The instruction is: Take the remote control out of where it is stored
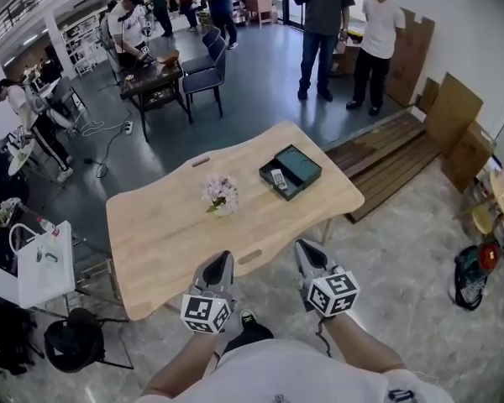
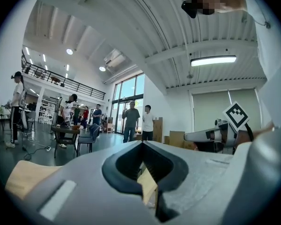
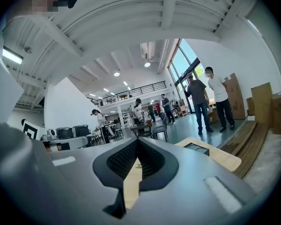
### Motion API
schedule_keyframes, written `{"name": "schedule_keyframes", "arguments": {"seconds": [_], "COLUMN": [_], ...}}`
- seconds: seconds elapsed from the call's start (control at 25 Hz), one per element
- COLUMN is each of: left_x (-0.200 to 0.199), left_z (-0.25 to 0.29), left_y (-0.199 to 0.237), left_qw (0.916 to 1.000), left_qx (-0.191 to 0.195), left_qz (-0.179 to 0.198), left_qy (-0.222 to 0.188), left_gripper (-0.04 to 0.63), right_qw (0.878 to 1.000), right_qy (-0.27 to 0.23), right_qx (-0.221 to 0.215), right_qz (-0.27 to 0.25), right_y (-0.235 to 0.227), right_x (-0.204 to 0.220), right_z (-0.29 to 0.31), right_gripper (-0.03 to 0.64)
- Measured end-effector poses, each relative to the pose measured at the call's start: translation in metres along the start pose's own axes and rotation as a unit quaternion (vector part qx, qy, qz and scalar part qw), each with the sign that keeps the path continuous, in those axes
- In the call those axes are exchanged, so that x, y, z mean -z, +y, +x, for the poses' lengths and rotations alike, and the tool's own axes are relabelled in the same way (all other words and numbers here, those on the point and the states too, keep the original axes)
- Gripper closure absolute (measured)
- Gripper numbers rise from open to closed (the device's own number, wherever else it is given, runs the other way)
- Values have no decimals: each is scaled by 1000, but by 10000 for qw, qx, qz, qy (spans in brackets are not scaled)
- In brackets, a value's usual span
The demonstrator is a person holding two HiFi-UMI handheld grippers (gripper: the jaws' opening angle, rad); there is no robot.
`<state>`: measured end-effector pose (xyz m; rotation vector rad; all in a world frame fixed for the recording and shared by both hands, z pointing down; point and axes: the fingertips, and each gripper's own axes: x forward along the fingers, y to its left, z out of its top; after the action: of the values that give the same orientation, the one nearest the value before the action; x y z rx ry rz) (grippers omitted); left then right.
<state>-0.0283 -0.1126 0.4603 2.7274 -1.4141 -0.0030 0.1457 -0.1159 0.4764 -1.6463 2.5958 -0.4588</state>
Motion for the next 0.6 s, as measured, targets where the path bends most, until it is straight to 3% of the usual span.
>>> {"name": "schedule_keyframes", "arguments": {"seconds": [0.6], "left_x": [-11], "left_z": [119], "left_y": [147], "left_qw": [9988], "left_qx": [495], "left_qz": [-62], "left_qy": [-18], "left_gripper": [595], "right_qw": [9986], "right_qy": [-136], "right_qx": [506], "right_qz": [32], "right_y": [-22], "right_x": [-31], "right_z": [170], "right_gripper": [589]}}
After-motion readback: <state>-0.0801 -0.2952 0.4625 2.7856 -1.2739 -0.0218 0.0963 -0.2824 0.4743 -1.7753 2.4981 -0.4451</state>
